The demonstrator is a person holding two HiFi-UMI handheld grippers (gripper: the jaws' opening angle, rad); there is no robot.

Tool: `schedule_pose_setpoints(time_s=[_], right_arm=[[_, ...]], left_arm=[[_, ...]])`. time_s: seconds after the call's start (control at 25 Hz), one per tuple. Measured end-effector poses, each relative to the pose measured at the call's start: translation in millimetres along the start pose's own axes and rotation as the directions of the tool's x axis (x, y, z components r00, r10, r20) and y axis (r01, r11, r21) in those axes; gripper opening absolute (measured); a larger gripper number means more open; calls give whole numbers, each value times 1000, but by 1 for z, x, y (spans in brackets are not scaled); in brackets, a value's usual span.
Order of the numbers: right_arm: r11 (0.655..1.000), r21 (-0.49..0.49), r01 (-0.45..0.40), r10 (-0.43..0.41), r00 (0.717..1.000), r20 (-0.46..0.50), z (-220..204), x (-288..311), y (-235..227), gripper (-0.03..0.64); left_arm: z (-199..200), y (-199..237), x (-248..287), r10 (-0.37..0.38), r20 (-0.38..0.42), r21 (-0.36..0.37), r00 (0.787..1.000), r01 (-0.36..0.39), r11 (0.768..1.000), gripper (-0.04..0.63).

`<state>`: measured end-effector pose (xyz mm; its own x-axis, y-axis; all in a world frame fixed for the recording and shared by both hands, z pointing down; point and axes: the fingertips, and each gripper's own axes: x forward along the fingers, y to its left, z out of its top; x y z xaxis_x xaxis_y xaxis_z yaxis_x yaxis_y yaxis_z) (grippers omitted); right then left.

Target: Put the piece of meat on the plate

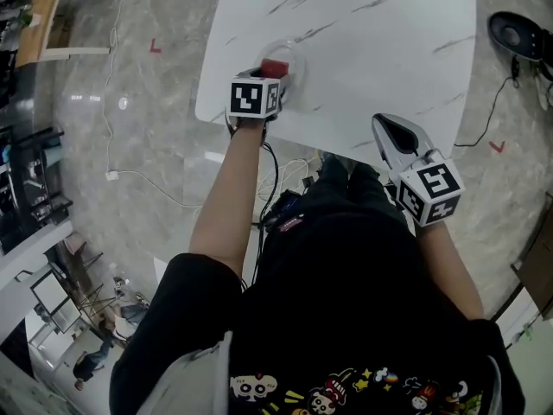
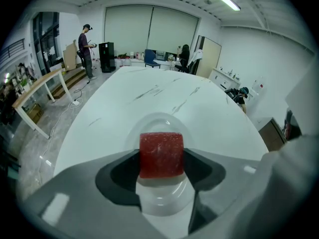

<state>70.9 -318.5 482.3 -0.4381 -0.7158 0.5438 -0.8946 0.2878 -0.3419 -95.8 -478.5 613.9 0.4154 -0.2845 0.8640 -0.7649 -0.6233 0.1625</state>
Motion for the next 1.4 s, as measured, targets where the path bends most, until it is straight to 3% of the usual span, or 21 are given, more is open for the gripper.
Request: schedule_pose_setpoints(time_s=[0.16,0.64,1.08,1.4], right_arm=[[1000,5,0,0,1000,8,1,-2,-5,23],[1000,31,0,0,1000,6,-5,1,-13,23],[1000,-6,-5,5,1000,-12,-6,0,-6,23],[997,-75,-13,12,1000,-18,0,5,6,21]], left_arm=[[0,-6,3,22,-25,33,999,-21,999,382],[1,-7,9,25,-26,13,999,-24,1000,383],[-1,-7,5,17,36,6,999,-17,1000,387],[6,-6,-27,19,146,-22,989,-16,1000,387]])
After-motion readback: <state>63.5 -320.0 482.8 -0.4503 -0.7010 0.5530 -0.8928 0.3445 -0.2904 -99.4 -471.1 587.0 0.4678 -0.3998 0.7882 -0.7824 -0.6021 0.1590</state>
